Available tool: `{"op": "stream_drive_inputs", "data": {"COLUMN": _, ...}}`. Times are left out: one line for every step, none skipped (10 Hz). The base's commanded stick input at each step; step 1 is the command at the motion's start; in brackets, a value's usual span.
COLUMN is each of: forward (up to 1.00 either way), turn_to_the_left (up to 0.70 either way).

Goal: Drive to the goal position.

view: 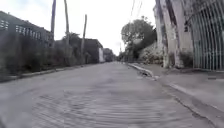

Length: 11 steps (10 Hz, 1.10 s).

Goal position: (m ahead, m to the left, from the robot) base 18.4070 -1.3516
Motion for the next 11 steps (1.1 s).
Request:
{"op": "stream_drive_inputs", "data": {"forward": 1.0, "turn_to_the_left": 0.0}}
{"op": "stream_drive_inputs", "data": {"forward": 1.0, "turn_to_the_left": 0.0}}
{"op": "stream_drive_inputs", "data": {"forward": 1.0, "turn_to_the_left": 0.0}}
{"op": "stream_drive_inputs", "data": {"forward": 1.0, "turn_to_the_left": -0.06}}
{"op": "stream_drive_inputs", "data": {"forward": 1.0, "turn_to_the_left": -0.33}}
{"op": "stream_drive_inputs", "data": {"forward": 1.0, "turn_to_the_left": -0.4}}
{"op": "stream_drive_inputs", "data": {"forward": 1.0, "turn_to_the_left": -0.4}}
{"op": "stream_drive_inputs", "data": {"forward": 1.0, "turn_to_the_left": -0.4}}
{"op": "stream_drive_inputs", "data": {"forward": 1.0, "turn_to_the_left": -0.4}}
{"op": "stream_drive_inputs", "data": {"forward": 1.0, "turn_to_the_left": -0.4}}
{"op": "stream_drive_inputs", "data": {"forward": 1.0, "turn_to_the_left": -0.35}}
